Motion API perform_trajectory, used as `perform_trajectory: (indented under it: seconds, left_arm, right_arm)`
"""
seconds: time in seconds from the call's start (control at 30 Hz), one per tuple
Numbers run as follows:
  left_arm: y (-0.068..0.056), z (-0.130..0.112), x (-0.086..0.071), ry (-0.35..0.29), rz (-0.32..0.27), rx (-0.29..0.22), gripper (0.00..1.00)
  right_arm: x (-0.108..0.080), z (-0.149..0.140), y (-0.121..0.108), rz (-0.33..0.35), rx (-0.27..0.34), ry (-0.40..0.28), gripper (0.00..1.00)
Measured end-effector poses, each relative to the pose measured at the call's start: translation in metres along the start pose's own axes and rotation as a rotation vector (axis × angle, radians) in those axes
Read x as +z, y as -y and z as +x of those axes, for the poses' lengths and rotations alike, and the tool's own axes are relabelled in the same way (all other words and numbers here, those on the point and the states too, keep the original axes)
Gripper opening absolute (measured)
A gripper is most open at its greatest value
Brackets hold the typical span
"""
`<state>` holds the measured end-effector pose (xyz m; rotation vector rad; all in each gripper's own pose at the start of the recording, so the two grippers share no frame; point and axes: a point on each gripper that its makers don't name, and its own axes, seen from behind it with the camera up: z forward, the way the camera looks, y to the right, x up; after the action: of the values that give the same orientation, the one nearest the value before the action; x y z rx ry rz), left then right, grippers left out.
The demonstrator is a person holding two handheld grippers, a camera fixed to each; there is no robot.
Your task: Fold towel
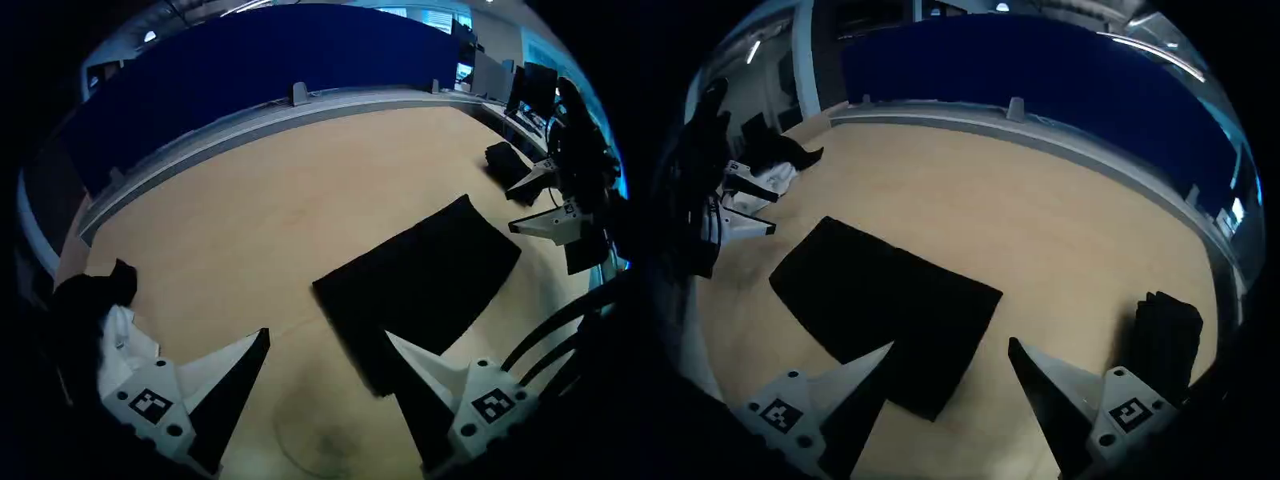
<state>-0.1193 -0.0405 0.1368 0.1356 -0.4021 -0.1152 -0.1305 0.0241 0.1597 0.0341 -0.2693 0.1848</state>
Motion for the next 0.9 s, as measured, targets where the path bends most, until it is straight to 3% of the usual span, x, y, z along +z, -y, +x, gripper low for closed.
perform_trajectory:
  seconds: [0.27, 0.57, 0.9]
  left_arm:
    - [0.006, -0.045, -0.043, 0.006, 0.081, -0.108, 0.97]
    - [0.004, -0.093, -0.089, 0.018, 0.144, -0.213, 0.97]
    - [0.007, -0.118, -0.112, 0.024, 0.177, -0.25, 0.97]
  right_arm:
    - [-0.012, -0.017, 0.016, 0.058, -0.046, 0.026, 1.0]
    - [-0.018, -0.034, 0.03, 0.114, -0.104, 0.069, 1.0]
    - [-0.018, -0.049, 0.038, 0.138, -0.162, 0.113, 1.0]
